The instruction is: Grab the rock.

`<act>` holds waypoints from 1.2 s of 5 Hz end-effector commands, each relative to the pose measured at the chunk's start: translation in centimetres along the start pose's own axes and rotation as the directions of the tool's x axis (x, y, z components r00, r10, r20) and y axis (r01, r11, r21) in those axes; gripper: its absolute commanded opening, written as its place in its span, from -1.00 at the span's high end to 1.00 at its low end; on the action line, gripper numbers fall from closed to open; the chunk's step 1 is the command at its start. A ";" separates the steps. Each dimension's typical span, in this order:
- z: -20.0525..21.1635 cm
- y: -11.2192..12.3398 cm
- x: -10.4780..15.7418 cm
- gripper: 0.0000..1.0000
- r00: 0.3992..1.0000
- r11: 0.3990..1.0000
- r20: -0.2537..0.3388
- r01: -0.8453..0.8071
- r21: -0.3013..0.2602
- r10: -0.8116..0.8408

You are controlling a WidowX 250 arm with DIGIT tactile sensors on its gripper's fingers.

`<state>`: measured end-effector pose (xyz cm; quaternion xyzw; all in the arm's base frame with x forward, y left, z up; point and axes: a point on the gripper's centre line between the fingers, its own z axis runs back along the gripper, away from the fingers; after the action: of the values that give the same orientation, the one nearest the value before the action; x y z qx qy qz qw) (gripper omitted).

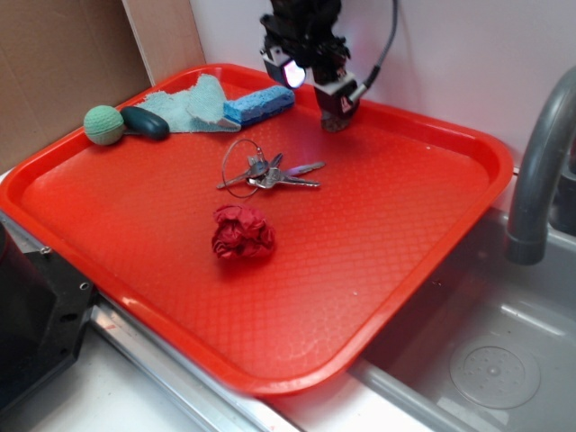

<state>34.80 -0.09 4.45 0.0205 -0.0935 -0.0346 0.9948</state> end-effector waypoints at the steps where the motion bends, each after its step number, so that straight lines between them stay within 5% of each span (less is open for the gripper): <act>1: -0.2 -1.3 2.5 -1.00 0.995 0.998 0.081 0.066 -0.018 -0.064; 2: -0.7 -2.4 2.9 -0.48 0.989 0.992 0.091 0.121 -0.035 -0.117; 3: -0.5 -2.8 3.0 1.00 0.986 0.991 0.107 0.131 -0.014 -0.129; 4: 0.0 -2.6 2.8 1.00 0.982 0.988 0.117 0.152 -0.008 -0.150; 6: 8.8 0.2 -3.9 1.00 0.987 0.994 0.124 0.106 0.009 -0.107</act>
<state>28.82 -0.26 10.52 0.0172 -0.1214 -0.0976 0.9876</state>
